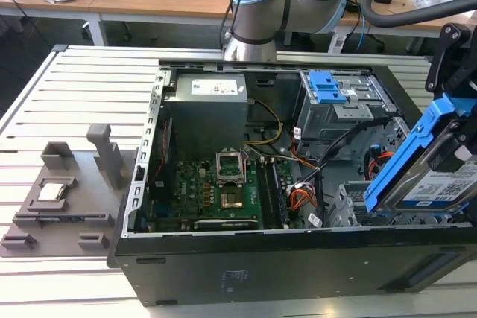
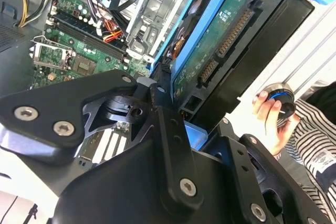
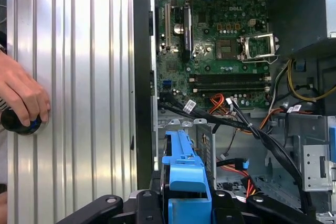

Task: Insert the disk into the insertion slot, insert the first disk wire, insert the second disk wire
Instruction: 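Insert the disk into the insertion slot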

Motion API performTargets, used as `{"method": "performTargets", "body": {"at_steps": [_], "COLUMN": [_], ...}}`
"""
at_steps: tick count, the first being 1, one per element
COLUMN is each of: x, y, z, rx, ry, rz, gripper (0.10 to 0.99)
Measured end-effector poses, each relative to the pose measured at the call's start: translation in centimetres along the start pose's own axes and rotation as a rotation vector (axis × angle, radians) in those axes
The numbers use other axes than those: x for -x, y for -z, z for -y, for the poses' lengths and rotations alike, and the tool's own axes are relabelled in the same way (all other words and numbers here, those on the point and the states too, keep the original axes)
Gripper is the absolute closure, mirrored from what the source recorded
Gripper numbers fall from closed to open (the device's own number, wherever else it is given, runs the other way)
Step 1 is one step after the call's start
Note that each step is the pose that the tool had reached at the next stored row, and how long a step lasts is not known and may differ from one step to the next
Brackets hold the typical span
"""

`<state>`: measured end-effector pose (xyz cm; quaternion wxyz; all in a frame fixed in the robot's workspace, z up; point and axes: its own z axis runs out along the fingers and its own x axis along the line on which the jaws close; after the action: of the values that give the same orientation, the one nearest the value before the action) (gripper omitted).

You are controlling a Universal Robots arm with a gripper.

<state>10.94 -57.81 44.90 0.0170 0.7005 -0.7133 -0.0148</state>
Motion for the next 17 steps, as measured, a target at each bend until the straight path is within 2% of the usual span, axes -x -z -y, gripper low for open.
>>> {"method": "performTargets", "body": {"at_steps": [14, 17], "x": [0.00, 0.27], "y": [-0.60, -0.62], "z": [0.03, 0.03], "rx": [0.000, 0.000], "ry": [0.000, 0.000], "rz": [0.0000, 0.0001], "gripper": [0.722, 0.722]}}
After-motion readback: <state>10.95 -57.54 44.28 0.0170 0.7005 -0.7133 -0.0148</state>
